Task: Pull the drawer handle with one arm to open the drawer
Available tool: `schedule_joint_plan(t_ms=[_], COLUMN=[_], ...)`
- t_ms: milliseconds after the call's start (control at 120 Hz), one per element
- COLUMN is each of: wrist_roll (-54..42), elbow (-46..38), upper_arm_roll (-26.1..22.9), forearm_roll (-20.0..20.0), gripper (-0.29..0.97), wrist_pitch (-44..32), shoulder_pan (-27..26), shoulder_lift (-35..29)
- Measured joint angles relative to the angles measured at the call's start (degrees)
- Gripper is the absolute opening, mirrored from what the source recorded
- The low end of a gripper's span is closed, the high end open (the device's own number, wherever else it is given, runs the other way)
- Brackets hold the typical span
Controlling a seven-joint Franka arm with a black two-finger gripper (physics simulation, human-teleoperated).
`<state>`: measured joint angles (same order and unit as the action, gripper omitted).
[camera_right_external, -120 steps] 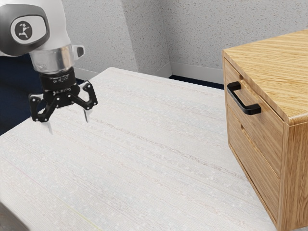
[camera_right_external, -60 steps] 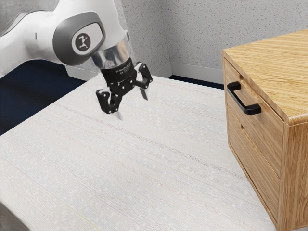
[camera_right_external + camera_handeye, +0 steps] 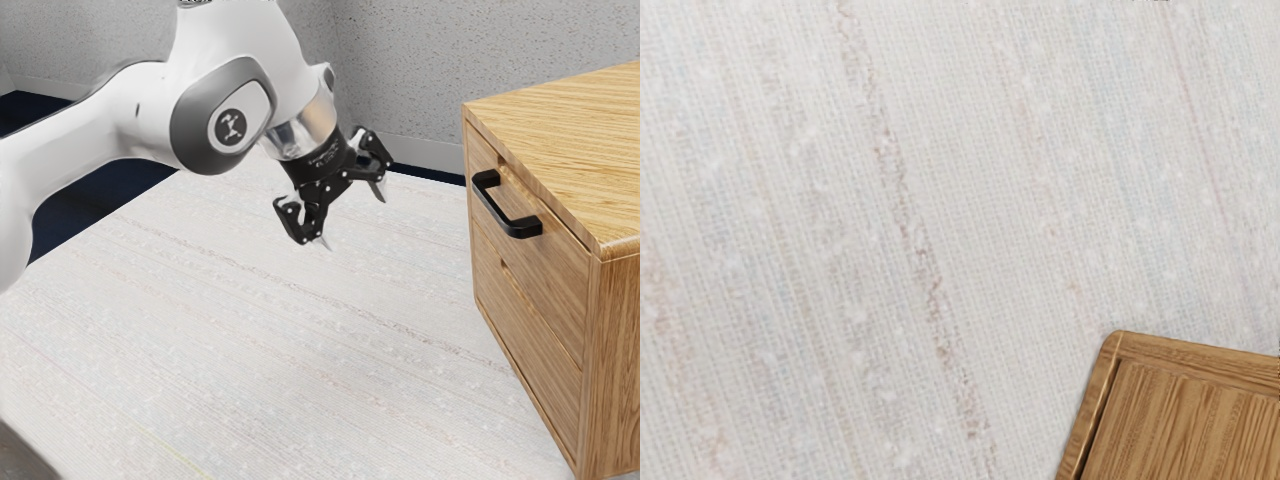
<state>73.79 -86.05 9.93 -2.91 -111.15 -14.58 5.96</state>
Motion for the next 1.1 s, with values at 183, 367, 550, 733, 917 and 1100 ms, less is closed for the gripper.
schedule_joint_plan(t_ms=[183,367,550,733,917,1100], wrist_roll=[-6.79,-11.16,-13.57,-13.93,-13.76,-13.67], elbow=[1.53,-3.25,-2.14,-1.39,-1.39,-1.01], upper_arm_roll=[-0.08,-0.30,-0.57,-0.80,-1.05,-1.57], forearm_roll=[0.53,0.67,0.35,-3.88,-5.09,-5.39], gripper=[0.68,0.68,0.68,0.68,0.68,0.68], wrist_pitch=[-2.74,-6.12,-9.49,-11.12,-12.15,-13.37], shoulder_pan=[-0.04,-1.23,-3.60,-5.46,-6.44,-5.95], shoulder_lift=[2.10,-1.81,-2.15,-1.61,-1.26,0.12])
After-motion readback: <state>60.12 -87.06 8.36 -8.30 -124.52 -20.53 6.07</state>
